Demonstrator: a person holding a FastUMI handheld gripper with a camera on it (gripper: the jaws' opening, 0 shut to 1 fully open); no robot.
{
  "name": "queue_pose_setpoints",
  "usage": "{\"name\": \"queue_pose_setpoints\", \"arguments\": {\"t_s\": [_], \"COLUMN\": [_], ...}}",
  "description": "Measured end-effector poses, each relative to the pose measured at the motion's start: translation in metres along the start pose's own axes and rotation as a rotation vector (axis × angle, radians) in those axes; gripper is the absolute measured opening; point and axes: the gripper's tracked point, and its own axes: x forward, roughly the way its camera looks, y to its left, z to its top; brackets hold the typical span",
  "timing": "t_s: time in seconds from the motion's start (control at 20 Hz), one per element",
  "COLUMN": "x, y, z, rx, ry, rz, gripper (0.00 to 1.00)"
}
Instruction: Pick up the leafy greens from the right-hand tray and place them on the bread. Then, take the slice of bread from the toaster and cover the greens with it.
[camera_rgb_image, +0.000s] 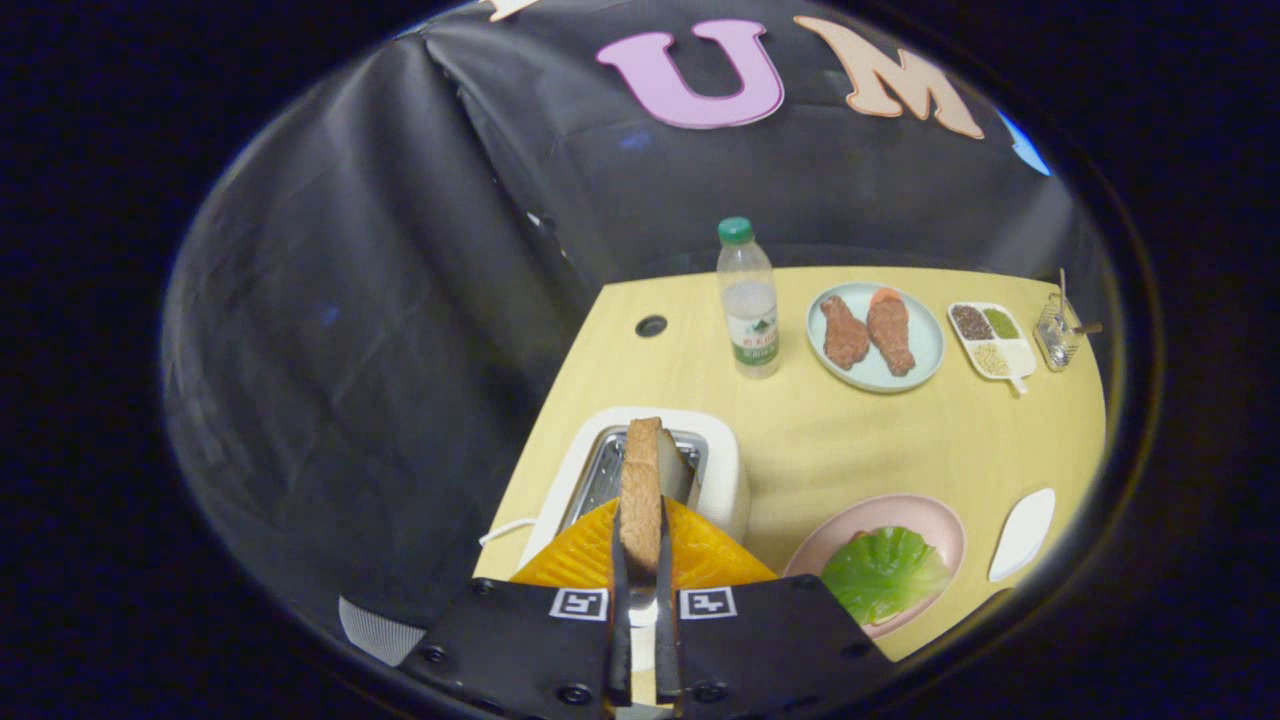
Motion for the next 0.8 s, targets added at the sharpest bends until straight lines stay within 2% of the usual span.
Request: {"name": "queue_pose_setpoints", "arguments": {"t_s": [0.45, 0.7, 0.8], "x": [-0.07, -0.106, -0.116], "y": [-0.022, -0.079, -0.111], "z": [0.051, 0.067, 0.06], "rx": [0.118, 0.173, 0.198], "ry": [-0.142, -0.252, -0.266], "rz": [0.114, 0.104, 0.097], "gripper": [0.12, 0.12, 0.12]}}
